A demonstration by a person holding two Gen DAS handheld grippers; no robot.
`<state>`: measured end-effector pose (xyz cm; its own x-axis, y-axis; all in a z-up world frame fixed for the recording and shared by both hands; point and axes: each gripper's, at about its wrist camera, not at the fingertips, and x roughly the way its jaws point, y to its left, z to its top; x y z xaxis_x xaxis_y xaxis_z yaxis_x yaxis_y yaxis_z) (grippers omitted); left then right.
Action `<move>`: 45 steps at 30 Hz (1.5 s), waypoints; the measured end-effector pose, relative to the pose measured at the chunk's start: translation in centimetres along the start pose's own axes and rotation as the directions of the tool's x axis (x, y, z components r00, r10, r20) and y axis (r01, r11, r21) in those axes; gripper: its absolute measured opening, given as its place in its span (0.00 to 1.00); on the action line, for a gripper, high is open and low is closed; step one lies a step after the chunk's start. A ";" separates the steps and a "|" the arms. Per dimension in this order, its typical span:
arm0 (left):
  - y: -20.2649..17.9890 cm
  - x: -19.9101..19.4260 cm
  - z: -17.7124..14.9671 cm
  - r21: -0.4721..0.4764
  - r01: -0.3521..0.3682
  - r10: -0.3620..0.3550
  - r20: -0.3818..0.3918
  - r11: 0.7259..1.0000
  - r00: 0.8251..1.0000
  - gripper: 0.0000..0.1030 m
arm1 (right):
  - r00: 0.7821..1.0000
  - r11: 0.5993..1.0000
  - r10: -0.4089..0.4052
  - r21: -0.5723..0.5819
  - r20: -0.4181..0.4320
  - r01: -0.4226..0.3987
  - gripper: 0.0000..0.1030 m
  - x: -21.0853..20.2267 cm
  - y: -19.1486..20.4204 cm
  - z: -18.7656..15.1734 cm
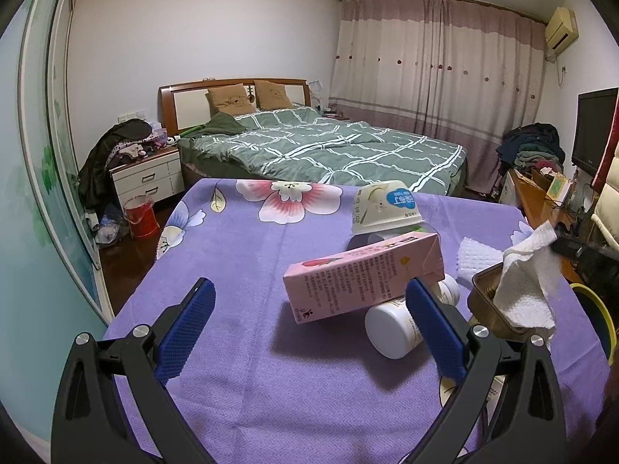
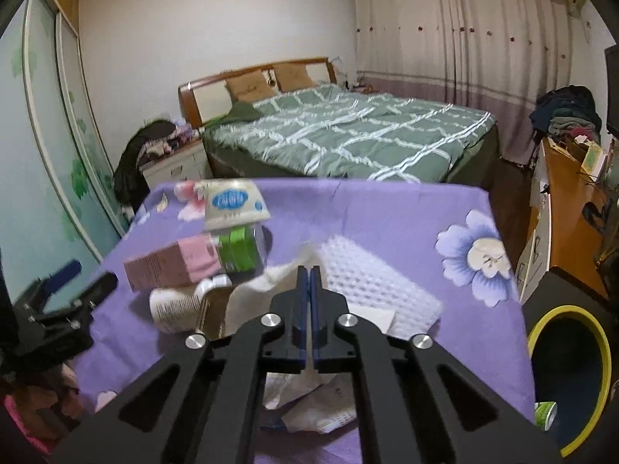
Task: Collect trash
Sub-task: 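Carry the tissue over the bin and open the right gripper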
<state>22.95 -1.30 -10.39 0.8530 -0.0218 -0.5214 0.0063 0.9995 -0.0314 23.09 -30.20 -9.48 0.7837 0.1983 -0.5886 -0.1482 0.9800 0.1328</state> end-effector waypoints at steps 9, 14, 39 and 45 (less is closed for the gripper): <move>0.1 0.0 0.0 0.002 -0.003 0.003 0.003 1.000 1.000 0.94 | 1.000 1.000 0.022 0.008 0.010 -0.022 0.25 -0.4 0.6 0.7; 0.0 0.1 -0.1 0.007 0.001 -0.001 0.003 1.000 1.000 0.94 | 1.000 1.000 -0.012 -0.019 -0.009 0.012 0.48 1.2 1.5 0.4; -0.6 0.2 -0.3 0.030 -0.002 0.002 0.001 1.000 1.000 0.94 | 0.968 0.997 -0.071 0.056 0.241 0.059 0.02 -12.4 -4.7 6.1; -0.8 -0.2 -0.3 0.043 0.006 -0.007 0.013 0.999 1.000 0.94 | 0.941 0.973 -0.223 0.118 0.255 0.198 0.02 -15.5 -9.7 5.8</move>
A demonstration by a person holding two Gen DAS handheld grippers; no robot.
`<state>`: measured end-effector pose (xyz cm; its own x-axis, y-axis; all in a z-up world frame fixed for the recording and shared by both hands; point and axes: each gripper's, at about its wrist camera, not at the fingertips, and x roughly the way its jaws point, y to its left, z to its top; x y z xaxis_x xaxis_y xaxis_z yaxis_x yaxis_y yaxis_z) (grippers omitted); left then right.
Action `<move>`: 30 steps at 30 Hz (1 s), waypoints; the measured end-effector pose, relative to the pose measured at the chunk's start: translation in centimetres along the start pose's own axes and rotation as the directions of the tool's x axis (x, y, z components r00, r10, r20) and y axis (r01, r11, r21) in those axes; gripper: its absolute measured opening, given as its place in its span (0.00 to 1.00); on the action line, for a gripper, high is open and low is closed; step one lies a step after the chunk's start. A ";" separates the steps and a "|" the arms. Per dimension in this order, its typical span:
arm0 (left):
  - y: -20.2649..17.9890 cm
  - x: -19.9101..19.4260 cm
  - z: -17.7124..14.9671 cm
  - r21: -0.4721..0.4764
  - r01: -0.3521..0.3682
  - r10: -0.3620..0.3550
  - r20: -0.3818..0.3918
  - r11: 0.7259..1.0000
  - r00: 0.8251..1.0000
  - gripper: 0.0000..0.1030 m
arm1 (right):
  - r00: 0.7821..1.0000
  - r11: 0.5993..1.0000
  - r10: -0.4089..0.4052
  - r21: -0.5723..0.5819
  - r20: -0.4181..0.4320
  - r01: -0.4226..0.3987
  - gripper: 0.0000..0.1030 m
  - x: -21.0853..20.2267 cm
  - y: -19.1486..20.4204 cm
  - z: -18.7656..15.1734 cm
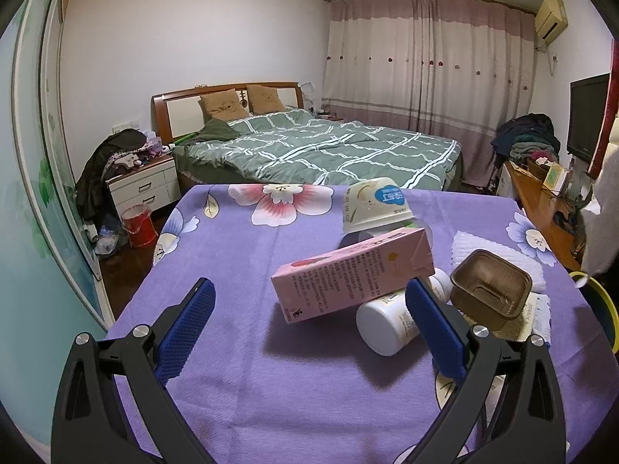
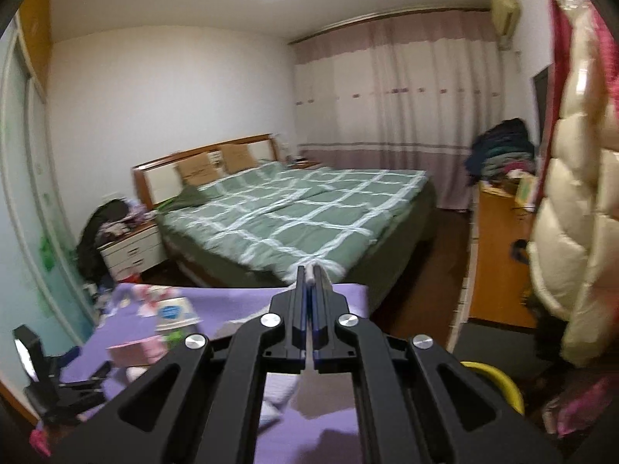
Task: Collect trash
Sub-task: 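Carry the tissue over the bin and open the right gripper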
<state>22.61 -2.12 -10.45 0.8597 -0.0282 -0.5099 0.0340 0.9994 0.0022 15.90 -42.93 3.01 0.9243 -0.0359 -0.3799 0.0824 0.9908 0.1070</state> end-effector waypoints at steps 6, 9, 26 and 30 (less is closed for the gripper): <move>-0.2 -0.8 0.2 0.003 0.016 -0.016 0.029 1.000 0.999 0.94 | 0.987 0.986 -0.159 0.038 -0.019 0.160 0.02 -0.1 -5.9 -1.4; -0.2 -0.8 0.2 0.003 0.021 -0.021 0.029 1.000 0.999 0.94 | 0.975 0.974 -0.216 0.059 -0.050 0.218 0.02 0.7 -8.2 -2.9; -1.8 -0.2 -0.3 0.056 0.058 -0.058 0.000 0.997 0.998 0.94 | 0.936 0.930 -0.319 0.141 -0.153 0.340 0.35 4.1 -11.7 -10.0; -1.8 -0.2 -0.4 0.055 0.059 -0.059 0.000 0.997 0.998 0.94 | 0.944 0.925 -0.302 0.198 -0.129 0.323 0.35 4.0 -10.5 -10.4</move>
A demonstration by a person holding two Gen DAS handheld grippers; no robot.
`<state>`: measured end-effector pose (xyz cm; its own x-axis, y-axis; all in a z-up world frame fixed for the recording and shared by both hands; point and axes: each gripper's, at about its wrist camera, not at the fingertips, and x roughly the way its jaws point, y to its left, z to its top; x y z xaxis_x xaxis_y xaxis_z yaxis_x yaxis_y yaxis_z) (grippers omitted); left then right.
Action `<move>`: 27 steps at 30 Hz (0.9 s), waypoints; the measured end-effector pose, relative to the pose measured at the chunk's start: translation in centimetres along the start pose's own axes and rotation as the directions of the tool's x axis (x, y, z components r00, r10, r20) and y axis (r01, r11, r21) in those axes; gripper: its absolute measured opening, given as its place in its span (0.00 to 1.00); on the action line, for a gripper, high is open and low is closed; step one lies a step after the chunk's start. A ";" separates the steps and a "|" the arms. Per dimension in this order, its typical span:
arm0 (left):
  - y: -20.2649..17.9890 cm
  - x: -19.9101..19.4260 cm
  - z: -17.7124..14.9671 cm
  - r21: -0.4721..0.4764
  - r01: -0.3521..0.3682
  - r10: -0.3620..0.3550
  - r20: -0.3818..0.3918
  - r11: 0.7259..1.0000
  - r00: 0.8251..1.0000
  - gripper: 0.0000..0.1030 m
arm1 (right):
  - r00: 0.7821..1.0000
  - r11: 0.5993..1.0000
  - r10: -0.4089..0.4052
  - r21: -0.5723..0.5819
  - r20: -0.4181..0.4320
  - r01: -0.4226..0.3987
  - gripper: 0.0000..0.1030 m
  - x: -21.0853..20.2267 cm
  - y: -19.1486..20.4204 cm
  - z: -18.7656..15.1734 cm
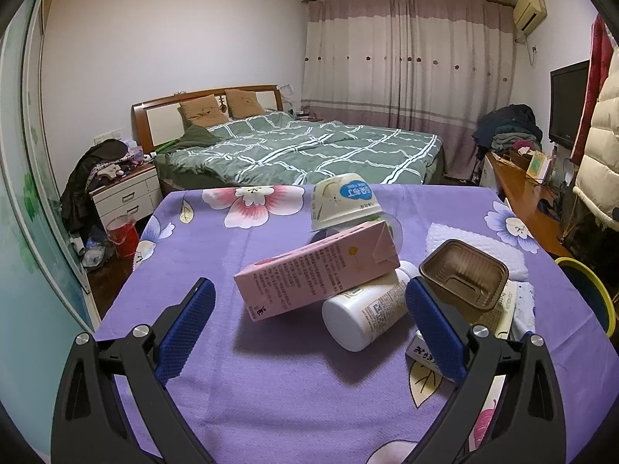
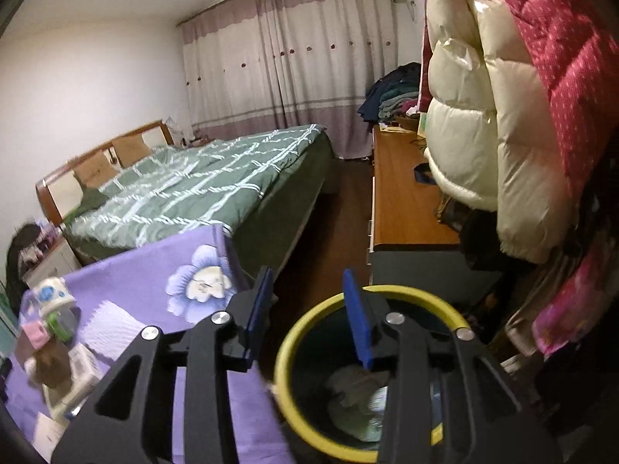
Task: Collect trash
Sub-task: 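Carry the tissue over the bin and open the right gripper, then grasp the white paper cup with the left gripper and lift it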
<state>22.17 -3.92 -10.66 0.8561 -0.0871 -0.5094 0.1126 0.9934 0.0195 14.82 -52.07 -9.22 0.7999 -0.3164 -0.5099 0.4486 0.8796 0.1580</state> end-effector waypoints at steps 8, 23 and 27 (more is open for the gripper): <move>-1.3 -0.1 -0.1 0.027 -0.002 0.003 -0.018 1.000 1.000 0.94 | 1.000 0.998 0.011 -0.060 0.022 -0.010 0.39 0.7 4.1 -2.2; -10.5 -7.6 -3.0 0.120 0.125 -0.110 -0.127 0.985 0.986 0.94 | 0.999 0.994 0.033 -0.104 0.007 -0.032 0.44 1.5 4.7 -3.1; -12.3 -6.5 -3.4 0.132 0.110 -0.083 -0.193 0.985 0.978 0.94 | 0.999 0.993 0.051 -0.111 -0.001 -0.051 0.46 1.6 4.8 -3.3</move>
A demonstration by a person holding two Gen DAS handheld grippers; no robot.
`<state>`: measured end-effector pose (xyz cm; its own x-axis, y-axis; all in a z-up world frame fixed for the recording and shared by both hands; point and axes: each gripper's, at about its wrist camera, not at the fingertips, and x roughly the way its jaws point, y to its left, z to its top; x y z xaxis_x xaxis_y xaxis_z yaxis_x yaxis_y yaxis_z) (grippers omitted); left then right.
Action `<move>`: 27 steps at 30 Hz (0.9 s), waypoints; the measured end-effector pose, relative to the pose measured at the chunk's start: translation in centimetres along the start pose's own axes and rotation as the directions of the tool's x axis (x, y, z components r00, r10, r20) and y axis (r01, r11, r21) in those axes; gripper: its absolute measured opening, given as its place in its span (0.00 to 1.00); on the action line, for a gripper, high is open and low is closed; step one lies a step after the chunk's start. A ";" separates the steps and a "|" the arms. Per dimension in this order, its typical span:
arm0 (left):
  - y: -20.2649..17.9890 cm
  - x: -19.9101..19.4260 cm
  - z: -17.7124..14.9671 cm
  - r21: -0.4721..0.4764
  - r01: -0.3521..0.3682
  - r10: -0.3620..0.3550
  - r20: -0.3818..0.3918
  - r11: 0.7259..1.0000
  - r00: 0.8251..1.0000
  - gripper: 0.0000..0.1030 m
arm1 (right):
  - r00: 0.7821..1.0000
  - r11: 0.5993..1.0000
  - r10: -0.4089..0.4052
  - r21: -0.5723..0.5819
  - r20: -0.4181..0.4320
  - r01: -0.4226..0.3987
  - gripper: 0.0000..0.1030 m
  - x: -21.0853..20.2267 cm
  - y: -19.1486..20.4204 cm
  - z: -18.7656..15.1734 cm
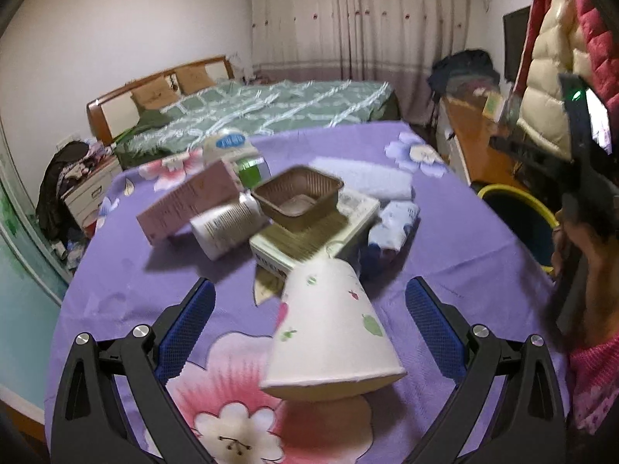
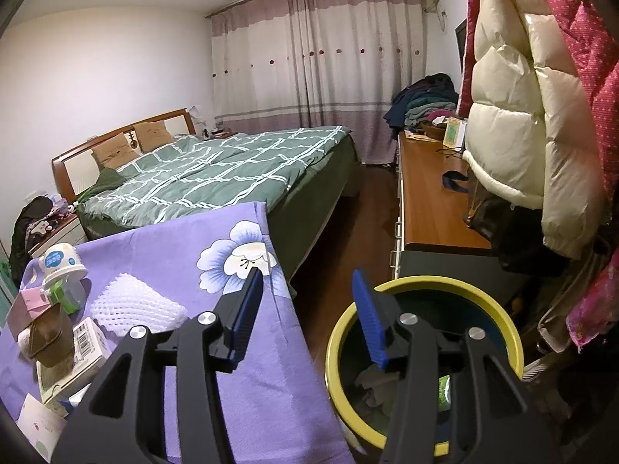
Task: Collect trash
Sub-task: 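Grasp the white paper cup with the left gripper and lift it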
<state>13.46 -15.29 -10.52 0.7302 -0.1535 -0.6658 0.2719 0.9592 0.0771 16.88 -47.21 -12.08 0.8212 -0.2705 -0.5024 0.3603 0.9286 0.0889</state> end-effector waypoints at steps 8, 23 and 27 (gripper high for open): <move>-0.7 4.5 -0.1 0.004 -0.049 0.049 -0.154 0.999 0.987 0.94 | 0.999 0.999 0.043 -0.005 -0.015 -0.043 0.51 0.1 0.4 -0.2; -0.4 5.7 0.0 0.008 0.015 -0.013 -0.229 1.000 0.973 0.63 | 0.995 0.995 0.098 0.025 -0.023 -0.098 0.56 -0.1 -0.2 0.0; -0.8 4.0 0.8 0.010 0.040 -0.038 -0.200 0.999 0.979 0.62 | 0.995 0.995 0.093 0.024 -0.025 -0.093 0.56 -0.3 -0.4 0.1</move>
<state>16.69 -16.83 -12.64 0.5791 -0.1387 -0.8033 0.3074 0.9498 0.0576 16.53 -47.50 -11.82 0.8399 -0.1761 -0.5134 0.2932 0.9432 0.1561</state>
